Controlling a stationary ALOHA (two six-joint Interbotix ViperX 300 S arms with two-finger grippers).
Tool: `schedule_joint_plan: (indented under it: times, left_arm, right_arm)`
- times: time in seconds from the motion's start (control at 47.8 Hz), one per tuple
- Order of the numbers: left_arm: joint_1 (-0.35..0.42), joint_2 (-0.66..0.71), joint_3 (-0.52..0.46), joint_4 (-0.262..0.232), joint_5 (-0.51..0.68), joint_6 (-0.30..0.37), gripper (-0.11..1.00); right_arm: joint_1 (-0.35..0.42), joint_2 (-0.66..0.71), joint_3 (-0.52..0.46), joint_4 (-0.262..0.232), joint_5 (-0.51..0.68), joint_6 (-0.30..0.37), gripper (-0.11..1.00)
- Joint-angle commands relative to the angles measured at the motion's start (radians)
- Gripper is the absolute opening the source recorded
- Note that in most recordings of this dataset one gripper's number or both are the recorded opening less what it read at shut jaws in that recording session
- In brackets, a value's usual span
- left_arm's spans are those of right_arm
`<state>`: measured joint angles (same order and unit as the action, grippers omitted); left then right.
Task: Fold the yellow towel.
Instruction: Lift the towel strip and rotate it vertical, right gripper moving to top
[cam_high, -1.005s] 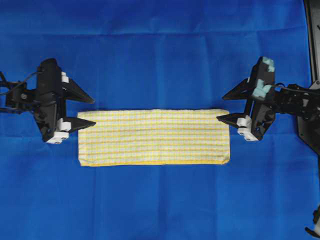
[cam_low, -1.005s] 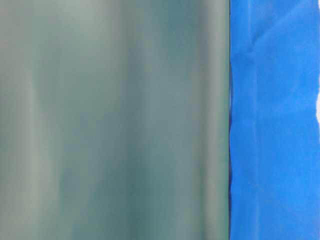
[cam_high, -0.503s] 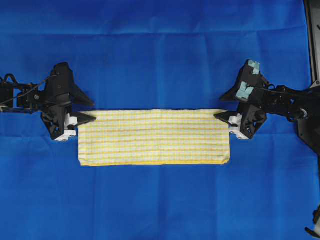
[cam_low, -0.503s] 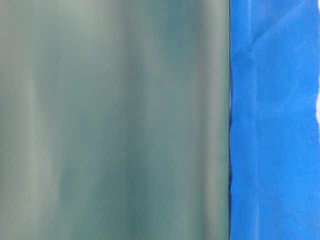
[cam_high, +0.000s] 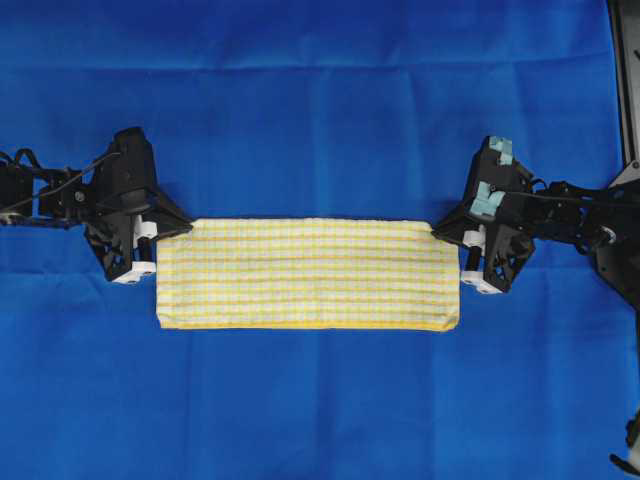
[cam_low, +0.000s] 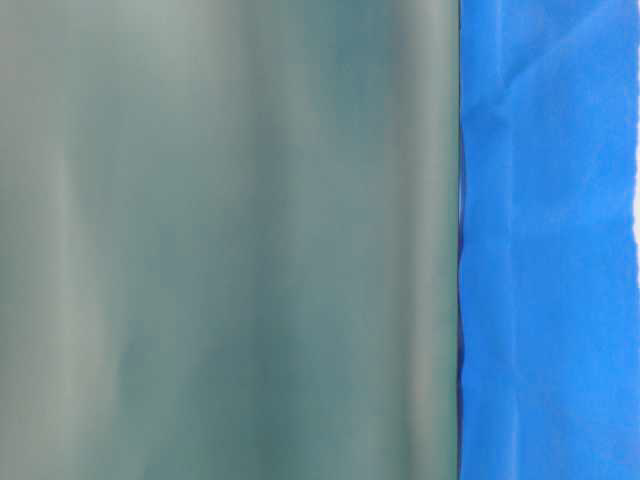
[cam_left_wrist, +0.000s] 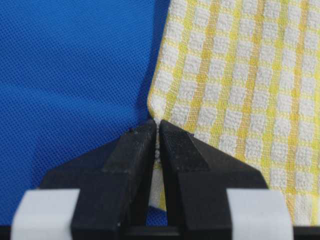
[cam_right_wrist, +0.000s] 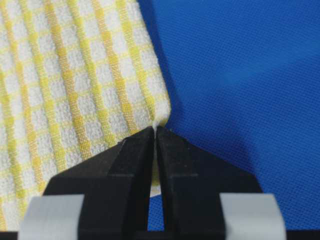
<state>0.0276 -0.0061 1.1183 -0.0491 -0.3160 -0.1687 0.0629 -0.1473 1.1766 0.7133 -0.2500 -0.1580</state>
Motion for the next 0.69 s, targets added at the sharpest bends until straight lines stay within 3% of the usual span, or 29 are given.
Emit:
schedule_joint_plan:
  times: [0.0,0.377,0.67]
  left_arm:
    - [-0.003,-0.029,-0.014,-0.002,0.023,0.006,0.02]
    - [-0.008,-0.336,-0.086,0.002,0.322,0.011,0.02]
    - [-0.020,-0.577,-0.046,0.002,0.365,0.009,0.02]
  right_arm:
    - [-0.006,-0.032,-0.006,0.000,-0.005,0.002,0.02]
    - [-0.032,-0.267,-0.005,-0.002,0.035,-0.002,0.02]
    - [-0.035,-0.495,-0.014,-0.005,0.121,-0.044,0.02]
